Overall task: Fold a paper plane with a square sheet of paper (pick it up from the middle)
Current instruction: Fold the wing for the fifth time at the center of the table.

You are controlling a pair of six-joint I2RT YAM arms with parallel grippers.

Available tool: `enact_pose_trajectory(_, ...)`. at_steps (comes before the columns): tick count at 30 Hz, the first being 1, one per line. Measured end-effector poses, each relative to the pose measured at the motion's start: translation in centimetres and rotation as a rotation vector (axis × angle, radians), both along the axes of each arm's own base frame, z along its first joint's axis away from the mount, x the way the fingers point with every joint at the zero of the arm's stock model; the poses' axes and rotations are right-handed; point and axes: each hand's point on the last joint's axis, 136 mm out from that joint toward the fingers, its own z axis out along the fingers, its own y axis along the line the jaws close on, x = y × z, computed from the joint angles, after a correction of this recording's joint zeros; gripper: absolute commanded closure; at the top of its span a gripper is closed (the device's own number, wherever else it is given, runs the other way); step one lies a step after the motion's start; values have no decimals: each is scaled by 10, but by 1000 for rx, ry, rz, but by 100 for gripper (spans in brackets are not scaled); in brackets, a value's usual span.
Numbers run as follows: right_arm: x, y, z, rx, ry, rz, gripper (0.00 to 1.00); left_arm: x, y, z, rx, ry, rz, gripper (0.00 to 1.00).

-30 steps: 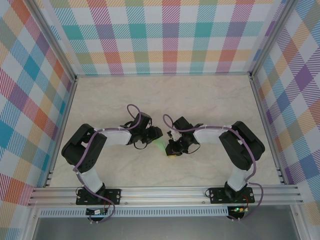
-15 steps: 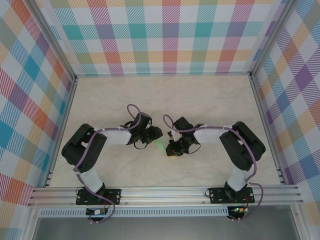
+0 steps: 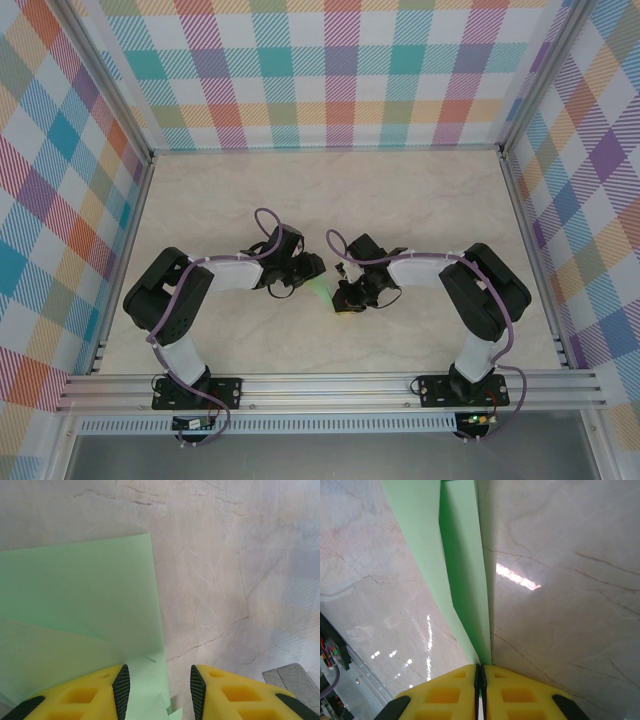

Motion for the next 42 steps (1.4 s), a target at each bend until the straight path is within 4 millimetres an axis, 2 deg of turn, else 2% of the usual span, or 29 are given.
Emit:
enact_pose_trajectory(8,-4,-4,1,-10,5,3,83,-1,0,0,3,5,0,60)
enact_pose_trajectory(14,-3,-5,-1,-21,2,1,95,-1,0,-1,4,7,-1,60)
enact_pose_trajectory(22,-3,-6,-1,-24,1,-7,97,-1,0,-1,4,7,-1,60)
enact_pose_trajectory(26,-3,-8,-1,-28,-7,-25,91,-1,1,-1,5,8,-1,61)
enact_pose_trajectory(29,-3,-14,3,-36,-17,-54,82,-2,1,-1,5,10,-2,61)
enact_pose_trajectory(33,-3,-19,17,-30,-39,-91,79,-1,1,-1,6,8,-4,61)
enact_pose_trajectory(38,10,0,43,94,-85,-119,88,-1,1,-1,6,9,-4,61)
enact_pose_trajectory(42,17,19,47,171,-53,-124,93,-1,1,-1,7,9,-4,61)
